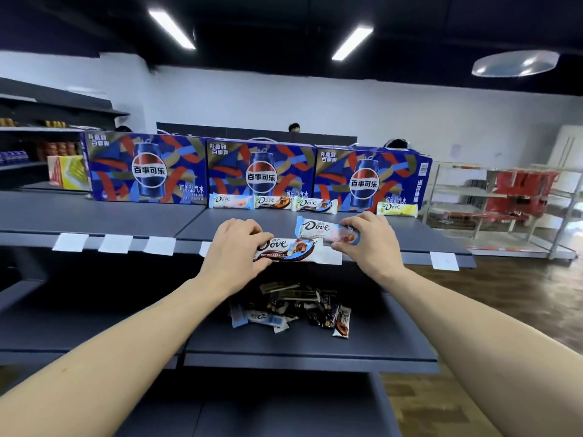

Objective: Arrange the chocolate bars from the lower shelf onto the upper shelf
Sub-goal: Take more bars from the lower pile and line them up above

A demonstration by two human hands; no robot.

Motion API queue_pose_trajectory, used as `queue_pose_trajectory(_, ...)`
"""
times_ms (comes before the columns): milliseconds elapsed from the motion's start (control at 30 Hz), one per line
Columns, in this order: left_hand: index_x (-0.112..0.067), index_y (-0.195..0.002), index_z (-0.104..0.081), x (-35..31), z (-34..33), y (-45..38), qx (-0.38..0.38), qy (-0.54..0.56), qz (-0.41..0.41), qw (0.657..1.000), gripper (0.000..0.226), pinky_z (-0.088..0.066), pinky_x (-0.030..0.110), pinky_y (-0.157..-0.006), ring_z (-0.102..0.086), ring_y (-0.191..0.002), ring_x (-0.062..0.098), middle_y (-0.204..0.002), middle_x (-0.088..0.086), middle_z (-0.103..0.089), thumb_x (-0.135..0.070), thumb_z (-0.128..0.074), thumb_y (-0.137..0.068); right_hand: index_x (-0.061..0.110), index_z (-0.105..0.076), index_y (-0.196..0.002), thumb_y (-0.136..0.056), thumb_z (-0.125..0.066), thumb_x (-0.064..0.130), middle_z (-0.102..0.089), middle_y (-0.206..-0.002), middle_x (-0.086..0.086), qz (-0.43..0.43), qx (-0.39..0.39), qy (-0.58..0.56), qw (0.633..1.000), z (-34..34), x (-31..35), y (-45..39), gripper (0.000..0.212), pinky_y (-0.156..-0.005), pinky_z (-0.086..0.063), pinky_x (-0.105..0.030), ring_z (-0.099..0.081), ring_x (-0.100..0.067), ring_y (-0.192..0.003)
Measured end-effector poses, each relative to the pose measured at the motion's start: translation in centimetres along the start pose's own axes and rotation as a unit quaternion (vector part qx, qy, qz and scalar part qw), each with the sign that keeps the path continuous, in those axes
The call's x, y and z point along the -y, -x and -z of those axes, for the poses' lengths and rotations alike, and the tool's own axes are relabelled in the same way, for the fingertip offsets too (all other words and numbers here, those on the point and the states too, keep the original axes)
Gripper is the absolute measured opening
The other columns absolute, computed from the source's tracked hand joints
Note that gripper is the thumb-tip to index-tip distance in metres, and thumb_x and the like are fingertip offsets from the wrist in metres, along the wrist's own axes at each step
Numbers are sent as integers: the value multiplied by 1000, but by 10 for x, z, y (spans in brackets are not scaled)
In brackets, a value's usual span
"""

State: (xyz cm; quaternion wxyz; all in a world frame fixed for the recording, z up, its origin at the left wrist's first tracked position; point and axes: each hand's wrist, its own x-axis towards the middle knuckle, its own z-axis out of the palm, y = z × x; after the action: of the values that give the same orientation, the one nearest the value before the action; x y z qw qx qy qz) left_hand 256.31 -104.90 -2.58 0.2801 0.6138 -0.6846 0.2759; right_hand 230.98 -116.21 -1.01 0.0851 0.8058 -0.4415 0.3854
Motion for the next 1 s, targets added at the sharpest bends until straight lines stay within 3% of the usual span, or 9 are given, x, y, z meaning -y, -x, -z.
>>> queue_pose_trajectory(333,-24,-116,-68,56,-9,-21,10,-41,35,999,45,-37,39,-96,-55,-96,22,-102,-3,-62,-42,-76,-76,20,-66,-119,-77,-78,46,-58,-113,0,13,47,-30,998,-38,20,-46,51,-89,-42,-32,-45,-23,-109)
queue_pose_trajectory(600,-26,-122,-62,110,-20,-46,22,-87,68,994,44,-27,39,-109,-51,-107,21,-114,-4,-59,-42,-69,-82,15,-66,-121,-78,-80,36,-54,-110,0,37,72,-64,995,-87,49,-89,50,-86,-29,-22,-40,-21,-110)
queue_pose_trajectory(1000,-30,-130,-56,192,-45,-71,77,-115,91,986,48,-25,37,-111,-50,-109,19,-115,-6,-56,-45,-65,-85,13,-71,-112,-68,-85,37,-60,-104,-6,39,119,-60,990,-159,86,-156,52,-88,-46,-34,-54,-26,-101)
